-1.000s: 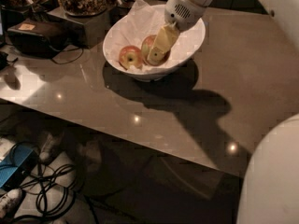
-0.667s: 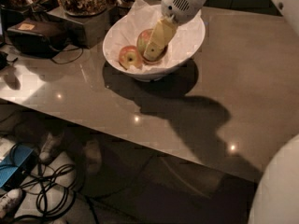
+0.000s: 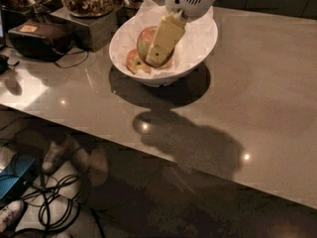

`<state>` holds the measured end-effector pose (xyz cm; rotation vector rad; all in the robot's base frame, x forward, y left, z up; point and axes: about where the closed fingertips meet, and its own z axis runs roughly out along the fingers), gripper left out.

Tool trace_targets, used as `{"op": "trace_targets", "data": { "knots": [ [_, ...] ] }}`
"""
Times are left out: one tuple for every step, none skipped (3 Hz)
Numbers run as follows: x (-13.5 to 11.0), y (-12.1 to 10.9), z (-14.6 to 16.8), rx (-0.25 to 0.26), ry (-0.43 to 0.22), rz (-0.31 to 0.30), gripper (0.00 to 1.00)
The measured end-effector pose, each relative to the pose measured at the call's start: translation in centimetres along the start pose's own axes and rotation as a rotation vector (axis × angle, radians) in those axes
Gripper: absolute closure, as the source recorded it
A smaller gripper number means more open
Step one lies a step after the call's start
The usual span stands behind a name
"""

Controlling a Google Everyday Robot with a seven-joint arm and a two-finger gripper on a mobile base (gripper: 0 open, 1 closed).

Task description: Pick apple from white bowl

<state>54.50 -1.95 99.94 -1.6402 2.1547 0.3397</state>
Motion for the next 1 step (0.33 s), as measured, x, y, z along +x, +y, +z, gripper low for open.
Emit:
{"op": "trace_targets", "data": {
  "knots": [
    [-0.33, 2.59, -0.79, 0.002, -0.002, -0.058, 1.0]
  ]
}}
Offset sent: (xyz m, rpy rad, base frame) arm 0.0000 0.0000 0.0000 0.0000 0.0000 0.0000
